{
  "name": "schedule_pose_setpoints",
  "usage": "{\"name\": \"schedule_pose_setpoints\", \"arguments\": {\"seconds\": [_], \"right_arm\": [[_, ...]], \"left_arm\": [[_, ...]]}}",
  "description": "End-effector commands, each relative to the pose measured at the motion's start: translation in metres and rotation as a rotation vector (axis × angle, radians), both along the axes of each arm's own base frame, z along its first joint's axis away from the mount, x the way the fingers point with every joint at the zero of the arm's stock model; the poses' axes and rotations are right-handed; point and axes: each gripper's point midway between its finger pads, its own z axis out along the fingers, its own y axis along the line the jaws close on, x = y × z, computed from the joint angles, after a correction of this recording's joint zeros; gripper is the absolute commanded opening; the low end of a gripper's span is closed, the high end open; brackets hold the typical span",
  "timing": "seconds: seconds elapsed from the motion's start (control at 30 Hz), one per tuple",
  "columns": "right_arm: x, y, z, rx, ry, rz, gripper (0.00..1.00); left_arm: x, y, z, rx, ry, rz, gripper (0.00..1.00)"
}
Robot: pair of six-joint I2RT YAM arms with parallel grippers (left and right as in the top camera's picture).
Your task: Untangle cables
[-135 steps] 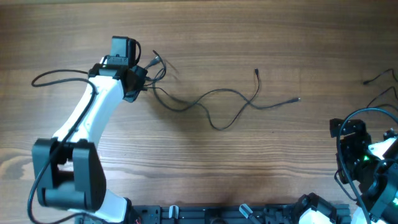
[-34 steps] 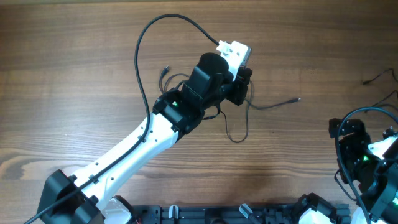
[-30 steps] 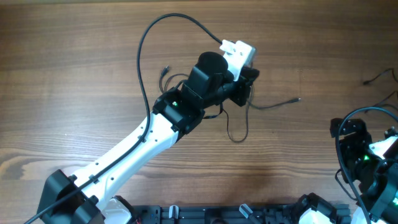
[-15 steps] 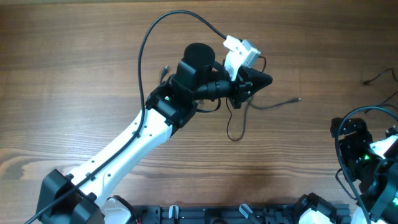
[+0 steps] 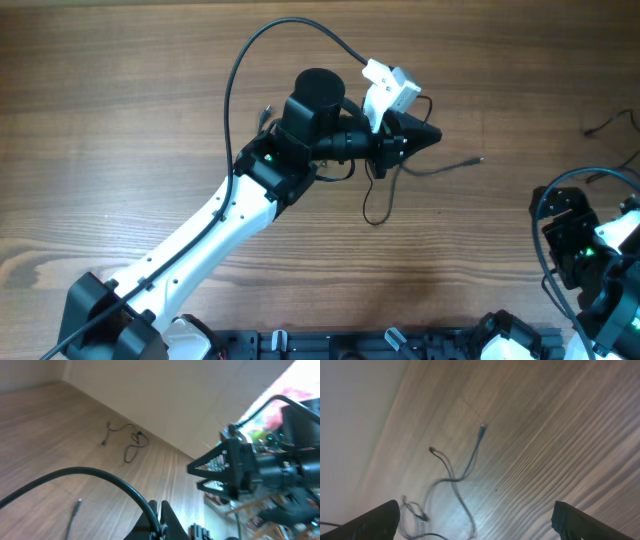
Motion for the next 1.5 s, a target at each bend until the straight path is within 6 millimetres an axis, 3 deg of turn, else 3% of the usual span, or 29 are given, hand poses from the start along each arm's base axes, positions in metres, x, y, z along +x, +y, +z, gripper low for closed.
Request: {"name": "schedule_pose_setpoints", "arguments": {"seconds": [0.0, 0.13, 0.23, 0.43, 0.53, 0.67, 0.8, 0.97, 1.1, 1.17, 1.33, 1.37, 1.4, 1.43, 1.47], "right_arm": [[0.003, 0.001, 0.001, -0.133, -0.005, 0.147, 1.00], [0.030, 0.053, 0.044, -0.198, -0.325, 0.591, 1.00], [0.031, 0.086, 0.069, -0.214, -0.539, 0.840, 1.00], [0.044, 0.098, 0.076, -0.194, -0.739, 1.066, 1.00], [0.059, 0.104, 0.067, -0.107, -0.807, 1.162, 1.00], [0.095, 0.124, 0.035, 0.045, -0.812, 1.296, 0.96], [0.140, 0.176, -0.006, 0.232, -0.805, 1.458, 0.92], [0.178, 0.243, -0.027, 0.268, -0.850, 1.586, 0.92], [0.171, 0.295, -0.029, 0.208, -0.937, 1.688, 0.92], [0.162, 0.312, -0.030, 0.203, -0.948, 1.726, 0.90], [0.155, 0.311, -0.028, 0.232, -0.963, 1.759, 0.89], [0.151, 0.311, -0.026, 0.255, -0.970, 1.779, 0.84], [0.145, 0.312, -0.025, 0.278, -0.975, 1.802, 0.67], [0.140, 0.314, -0.024, 0.298, -0.979, 1.822, 0.37], [0.139, 0.315, -0.024, 0.304, -0.974, 1.825, 0.22]], "left_arm": [[-0.016, 0.010, 0.018, -0.049, -0.008, -0.107, 0.04], [-0.011, 0.029, 0.033, -0.103, 0.012, -0.156, 0.04], [-0.008, 0.046, 0.054, -0.169, -0.010, -0.200, 0.04], [-0.006, 0.062, 0.089, -0.259, -0.083, -0.215, 0.04], [-0.007, 0.063, 0.092, -0.268, -0.105, -0.217, 0.04], [-0.007, 0.063, 0.092, -0.267, -0.104, -0.217, 0.04], [-0.006, 0.063, 0.093, -0.268, -0.084, -0.212, 0.04], [-0.002, 0.062, 0.093, -0.273, 0.006, -0.187, 0.04], [0.007, 0.062, 0.096, -0.288, 0.059, -0.135, 0.04], [0.011, 0.062, 0.097, -0.296, 0.072, -0.110, 0.04], [0.026, 0.076, 0.097, -0.297, 0.066, -0.063, 0.04], [0.030, 0.080, 0.097, -0.298, 0.065, -0.050, 0.04], [0.032, 0.082, 0.097, -0.298, 0.064, -0.042, 0.04], [0.033, 0.083, 0.097, -0.299, 0.064, -0.036, 0.04], [0.038, 0.083, 0.096, -0.303, 0.074, -0.010, 0.04]]}}
